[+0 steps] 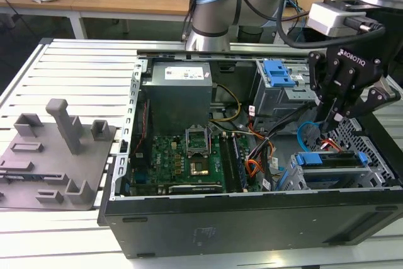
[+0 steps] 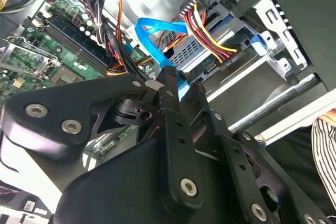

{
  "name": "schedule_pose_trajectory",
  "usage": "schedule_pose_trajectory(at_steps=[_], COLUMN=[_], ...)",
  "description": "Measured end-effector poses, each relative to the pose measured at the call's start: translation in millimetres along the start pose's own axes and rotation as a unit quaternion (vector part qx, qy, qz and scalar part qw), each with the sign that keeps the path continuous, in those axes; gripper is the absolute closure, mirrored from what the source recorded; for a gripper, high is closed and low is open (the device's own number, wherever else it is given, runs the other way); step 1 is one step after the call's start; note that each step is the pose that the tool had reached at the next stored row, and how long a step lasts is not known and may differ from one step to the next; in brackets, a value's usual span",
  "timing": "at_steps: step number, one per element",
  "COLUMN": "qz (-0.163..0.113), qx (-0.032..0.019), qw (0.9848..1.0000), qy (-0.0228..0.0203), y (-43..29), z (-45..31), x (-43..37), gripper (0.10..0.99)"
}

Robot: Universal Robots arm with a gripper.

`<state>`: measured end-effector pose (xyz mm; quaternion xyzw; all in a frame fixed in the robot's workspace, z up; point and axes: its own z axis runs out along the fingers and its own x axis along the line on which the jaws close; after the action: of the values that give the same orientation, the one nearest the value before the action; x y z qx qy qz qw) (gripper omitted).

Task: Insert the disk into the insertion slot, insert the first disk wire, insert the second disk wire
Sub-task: 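Insert the second disk wire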

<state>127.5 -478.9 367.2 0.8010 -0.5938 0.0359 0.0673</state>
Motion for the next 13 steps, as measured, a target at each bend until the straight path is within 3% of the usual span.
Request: schedule_pose_trajectory(at_steps=[6,13], qz=[-0.001,-0.001], qx=[-0.0028,-0.0029], qw=[0.9999,0.9999], qy=[0.0099,0.01], y=[1.3,1.3], z=[5.3,5.7], x=[-1.2,-1.3], gripper=[0.784,0.8])
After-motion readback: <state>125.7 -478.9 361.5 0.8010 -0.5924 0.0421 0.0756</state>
